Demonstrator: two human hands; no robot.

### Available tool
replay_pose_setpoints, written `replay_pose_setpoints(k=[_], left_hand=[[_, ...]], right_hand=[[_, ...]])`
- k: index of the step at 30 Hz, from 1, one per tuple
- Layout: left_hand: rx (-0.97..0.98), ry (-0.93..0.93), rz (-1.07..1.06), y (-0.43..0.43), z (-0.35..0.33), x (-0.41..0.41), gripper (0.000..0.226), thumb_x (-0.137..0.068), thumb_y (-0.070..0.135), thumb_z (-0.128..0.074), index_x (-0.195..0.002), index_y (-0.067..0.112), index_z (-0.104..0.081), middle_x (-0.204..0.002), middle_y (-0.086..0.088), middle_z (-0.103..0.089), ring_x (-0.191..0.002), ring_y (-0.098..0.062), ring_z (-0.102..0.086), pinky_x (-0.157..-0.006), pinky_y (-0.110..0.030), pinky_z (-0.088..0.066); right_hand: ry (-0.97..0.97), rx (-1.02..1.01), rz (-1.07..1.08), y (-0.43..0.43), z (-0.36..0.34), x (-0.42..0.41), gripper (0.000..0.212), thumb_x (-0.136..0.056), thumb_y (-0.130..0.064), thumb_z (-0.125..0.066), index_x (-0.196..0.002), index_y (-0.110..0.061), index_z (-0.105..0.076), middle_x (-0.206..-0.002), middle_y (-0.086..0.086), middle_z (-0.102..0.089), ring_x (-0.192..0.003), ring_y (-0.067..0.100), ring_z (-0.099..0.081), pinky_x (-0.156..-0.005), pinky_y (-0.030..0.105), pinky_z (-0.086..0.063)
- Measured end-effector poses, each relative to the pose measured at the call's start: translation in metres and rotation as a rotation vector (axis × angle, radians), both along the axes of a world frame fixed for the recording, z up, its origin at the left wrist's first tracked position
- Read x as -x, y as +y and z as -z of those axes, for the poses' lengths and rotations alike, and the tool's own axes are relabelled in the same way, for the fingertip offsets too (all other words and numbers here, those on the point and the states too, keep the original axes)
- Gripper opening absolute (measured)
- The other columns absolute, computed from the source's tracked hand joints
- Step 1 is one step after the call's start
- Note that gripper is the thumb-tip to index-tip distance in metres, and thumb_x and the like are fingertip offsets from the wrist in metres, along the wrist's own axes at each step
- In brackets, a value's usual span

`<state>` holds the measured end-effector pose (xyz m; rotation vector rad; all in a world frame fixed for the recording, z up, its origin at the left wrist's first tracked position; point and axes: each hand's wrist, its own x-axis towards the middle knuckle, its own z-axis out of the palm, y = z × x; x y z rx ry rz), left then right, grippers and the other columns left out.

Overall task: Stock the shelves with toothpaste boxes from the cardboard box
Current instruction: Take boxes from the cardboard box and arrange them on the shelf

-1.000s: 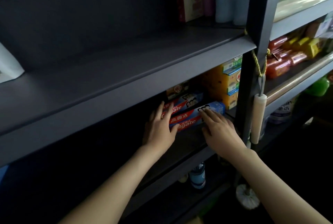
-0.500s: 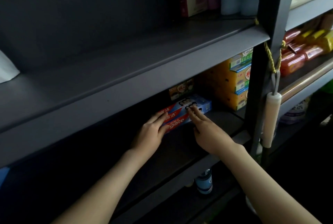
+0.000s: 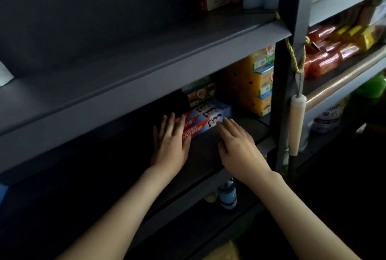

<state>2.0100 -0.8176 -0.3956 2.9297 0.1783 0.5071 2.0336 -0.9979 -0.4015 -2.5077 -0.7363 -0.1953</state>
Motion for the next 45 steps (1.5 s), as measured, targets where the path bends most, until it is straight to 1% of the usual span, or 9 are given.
replay_pose_setpoints(k=[3, 7, 12, 19, 25, 33, 36, 39, 45], left_hand=[[0.045, -0.011, 0.033, -0.05, -0.002, 0.03, 0.053, -0.099, 0.03, -0.045, -0.149, 0.018, -0.03, -0.157, -0.009, -0.021, -0.144, -0.027, -0.017, -0.118, -0.042, -0.014], [0.138, -0.006, 0.276, -0.131, 0.02, 0.083, 0.05, -0.091, 0.031, -0.041, -0.133, 0.008, -0.052, -0.141, -0.015, -0.046, -0.131, -0.033, -0.042, -0.108, -0.045, -0.037], [0.306, 0.163, 0.577, -0.253, 0.083, 0.182, 0.048, -0.091, 0.029, -0.037, -0.13, 0.006, -0.053, -0.134, -0.011, -0.053, -0.125, -0.024, -0.047, -0.107, -0.031, -0.036], [0.347, 0.656, 0.959, -0.413, 0.219, 0.351, 0.044, -0.09, 0.022, -0.047, -0.13, 0.005, -0.054, -0.128, -0.01, -0.056, -0.119, -0.023, -0.053, -0.103, -0.023, -0.034], [0.221, 0.941, 1.103, -0.501, 0.31, 0.44, 0.052, -0.098, 0.021, -0.046, -0.148, 0.014, -0.03, -0.148, 0.0, -0.035, -0.137, -0.014, -0.032, -0.112, -0.025, -0.027], [-0.012, 1.04, 0.99, -0.54, 0.399, 0.461, 0.058, -0.098, 0.024, -0.045, -0.151, 0.019, -0.02, -0.156, -0.007, -0.019, -0.143, -0.022, -0.017, -0.116, -0.035, -0.018], [-0.017, 1.035, 0.988, -0.54, 0.416, 0.459, 0.058, -0.098, 0.024, -0.045, -0.151, 0.017, -0.021, -0.156, -0.009, -0.019, -0.144, -0.023, -0.016, -0.116, -0.034, -0.017], [-0.011, 1.053, 0.972, -0.536, 0.417, 0.457, 0.058, -0.098, 0.024, -0.044, -0.151, 0.017, -0.02, -0.157, -0.008, -0.017, -0.144, -0.023, -0.014, -0.116, -0.033, -0.015], [0.302, 1.092, 0.828, -0.531, 0.368, 0.445, 0.057, -0.099, 0.024, -0.047, -0.149, 0.016, -0.024, -0.153, -0.006, -0.024, -0.142, -0.021, -0.02, -0.114, -0.032, -0.021]], right_hand=[[-0.022, -0.046, 0.051, -0.024, 0.008, 0.032, 0.052, -0.096, -0.02, -0.042, -0.147, -0.013, -0.032, -0.152, 0.004, -0.031, -0.14, 0.022, -0.026, -0.113, 0.031, -0.022], [-0.083, -0.148, 0.167, -0.087, 0.027, 0.093, 0.046, -0.084, -0.023, -0.041, -0.124, -0.009, -0.057, -0.12, 0.007, -0.059, -0.108, 0.027, -0.054, -0.091, 0.037, -0.044], [-0.005, -0.179, 0.442, -0.199, 0.082, 0.221, 0.034, -0.084, -0.016, -0.049, -0.116, -0.007, -0.06, -0.112, 0.007, -0.061, -0.102, 0.024, -0.053, -0.09, 0.032, -0.038], [0.453, -0.166, 0.901, -0.339, 0.231, 0.462, 0.037, -0.083, -0.017, -0.051, -0.118, -0.007, -0.06, -0.108, 0.008, -0.062, -0.1, 0.027, -0.058, -0.085, 0.04, -0.052], [0.784, -0.151, 1.222, -0.415, 0.337, 0.608, 0.053, -0.092, -0.015, -0.052, -0.143, -0.014, -0.037, -0.142, 0.003, -0.042, -0.134, 0.02, -0.034, -0.114, 0.036, -0.028], [0.891, -0.187, 1.299, -0.498, 0.45, 0.594, 0.059, -0.094, -0.02, -0.051, -0.147, -0.015, -0.026, -0.151, 0.006, -0.032, -0.139, 0.022, -0.028, -0.115, 0.038, -0.02], [1.009, -0.019, 1.213, -0.505, 0.474, 0.571, 0.069, -0.093, -0.032, -0.052, -0.15, -0.02, -0.017, -0.154, 0.004, -0.023, -0.142, 0.025, -0.019, -0.116, 0.044, -0.014], [1.002, 0.169, 1.222, -0.508, 0.472, 0.565, 0.062, -0.089, -0.04, -0.056, -0.143, -0.022, -0.032, -0.143, 0.005, -0.034, -0.132, 0.028, -0.027, -0.107, 0.044, -0.024], [0.815, 0.192, 1.152, -0.481, 0.407, 0.583, 0.051, -0.085, -0.034, -0.061, -0.132, -0.021, -0.048, -0.129, 0.006, -0.043, -0.12, 0.025, -0.036, -0.099, 0.04, -0.025]])
